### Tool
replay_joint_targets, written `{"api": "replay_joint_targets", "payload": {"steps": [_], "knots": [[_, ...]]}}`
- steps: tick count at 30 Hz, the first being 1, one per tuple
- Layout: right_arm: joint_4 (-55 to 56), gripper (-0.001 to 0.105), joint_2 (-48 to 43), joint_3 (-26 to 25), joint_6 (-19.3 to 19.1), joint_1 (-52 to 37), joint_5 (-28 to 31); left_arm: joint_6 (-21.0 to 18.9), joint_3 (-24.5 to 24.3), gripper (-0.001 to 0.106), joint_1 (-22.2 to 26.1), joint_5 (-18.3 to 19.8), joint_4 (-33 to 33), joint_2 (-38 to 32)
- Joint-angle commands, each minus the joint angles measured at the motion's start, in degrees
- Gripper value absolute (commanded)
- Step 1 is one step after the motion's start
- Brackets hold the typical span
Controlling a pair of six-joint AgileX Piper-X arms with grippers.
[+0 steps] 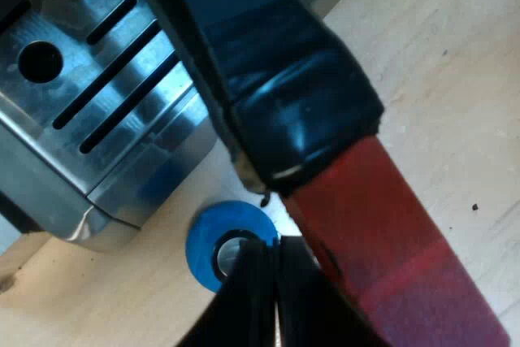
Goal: Put the handle in the coffee machine
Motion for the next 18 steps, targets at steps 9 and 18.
{"api": "replay_joint_targets", "payload": {"steps": [9, 18], "knots": [[7.6, 0.037, -0.7, -2.8, -5.9, -1.0, 0.6, 0.6, 0.0, 0.0, -2.4, 10.7, -2.7, -0.4], [8.8, 0.037, -0.7, -3.9, -5.9, -1.0, 3.3, 0.6, -1.7, 0.0, -6.3, 11.0, -3.1, -0.4]]}}
